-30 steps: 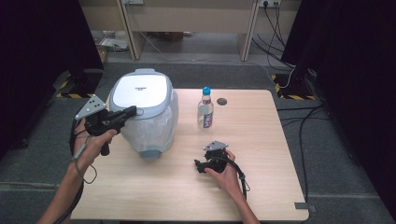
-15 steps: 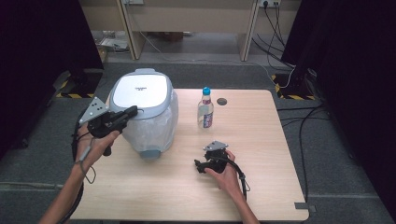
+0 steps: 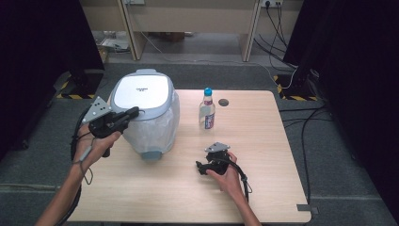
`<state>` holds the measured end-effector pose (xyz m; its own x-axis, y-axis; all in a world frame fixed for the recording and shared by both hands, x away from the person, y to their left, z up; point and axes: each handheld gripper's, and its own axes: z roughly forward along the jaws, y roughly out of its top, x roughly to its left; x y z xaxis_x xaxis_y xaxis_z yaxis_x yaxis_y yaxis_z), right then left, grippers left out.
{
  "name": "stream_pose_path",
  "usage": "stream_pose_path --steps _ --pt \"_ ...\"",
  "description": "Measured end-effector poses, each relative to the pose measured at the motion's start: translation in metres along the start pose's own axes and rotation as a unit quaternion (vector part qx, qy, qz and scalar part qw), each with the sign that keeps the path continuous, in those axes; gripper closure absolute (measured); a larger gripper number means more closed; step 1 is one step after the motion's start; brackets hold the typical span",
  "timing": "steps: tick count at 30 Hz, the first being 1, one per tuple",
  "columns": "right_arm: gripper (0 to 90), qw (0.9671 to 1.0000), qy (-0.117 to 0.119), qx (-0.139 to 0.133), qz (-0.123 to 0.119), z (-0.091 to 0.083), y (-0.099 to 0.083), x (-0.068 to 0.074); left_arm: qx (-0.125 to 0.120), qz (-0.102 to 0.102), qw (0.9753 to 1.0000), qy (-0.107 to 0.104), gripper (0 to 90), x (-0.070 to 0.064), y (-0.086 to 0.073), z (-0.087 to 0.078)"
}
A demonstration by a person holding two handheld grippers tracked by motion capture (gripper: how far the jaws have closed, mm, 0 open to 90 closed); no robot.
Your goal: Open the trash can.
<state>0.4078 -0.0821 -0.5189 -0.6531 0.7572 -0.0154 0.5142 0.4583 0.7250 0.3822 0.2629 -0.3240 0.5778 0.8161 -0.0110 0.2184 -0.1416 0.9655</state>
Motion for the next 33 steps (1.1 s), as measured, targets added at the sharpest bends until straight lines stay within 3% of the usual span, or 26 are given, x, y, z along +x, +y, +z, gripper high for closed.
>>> stream_pose_path --steps 1,2,9,12,15,18,21,24,27,29,32,33 --pt "17.2 1.0 0.0 0.0 0.0 0.0 0.0 0.0 0.015 0.001 0.9999 -0.006 89.6 0.001 0.003 0.0" --pt "17.2 1.0 0.0 0.0 0.0 0.0 0.0 0.0 0.014 -0.005 0.9998 -0.012 89.6 0.003 0.003 0.001" --pt "16.7 1.0 0.002 0.0 0.0 0.0 0.0 0.0 0.028 0.009 0.9992 -0.027 89.1 0.003 0.006 -0.002" --pt "16.7 1.0 0.002 0.0 0.0 0.0 0.0 0.0 0.03 0.012 0.9982 -0.051 73.5 0.0 0.009 -0.005" --pt "16.7 1.0 0.002 0.0 0.0 0.0 0.0 0.0 0.028 0.01 0.998 -0.056 60.0 -0.004 0.011 -0.009" --pt "16.7 1.0 0.002 0.0 0.0 0.0 0.0 0.0 -0.009 0.0 0.9974 -0.071 54.3 -0.011 0.012 -0.024" --pt "16.7 1.0 0.002 0.0 0.0 0.0 0.0 0.0 -0.012 -0.001 0.9977 -0.067 43.6 -0.015 0.009 -0.031" --pt "16.7 1.0 0.001 0.0 0.0 0.0 0.0 0.0 0.001 0.001 0.9978 -0.066 35.9 -0.02 -0.005 -0.039" --pt "16.6 1.0 0.001 0.001 0.0 0.0 0.0 0.0 -0.001 -0.005 0.9977 -0.067 31.0 -0.022 -0.015 -0.041" --pt "16.5 1.0 0.002 0.001 0.0 0.0 0.0 0.0 -0.004 -0.027 0.9973 -0.067 23.8 -0.023 -0.035 -0.04" --pt "16.5 1.0 0.002 0.001 0.0 0.0 0.0 0.0 0.007 -0.041 0.9969 -0.066 16.2 -0.024 -0.057 -0.037" --pt "16.5 1.0 0.002 0.001 0.0 0.0 0.0 0.0 0.007 -0.041 0.9969 -0.066 15.7 -0.024 -0.057 -0.037"
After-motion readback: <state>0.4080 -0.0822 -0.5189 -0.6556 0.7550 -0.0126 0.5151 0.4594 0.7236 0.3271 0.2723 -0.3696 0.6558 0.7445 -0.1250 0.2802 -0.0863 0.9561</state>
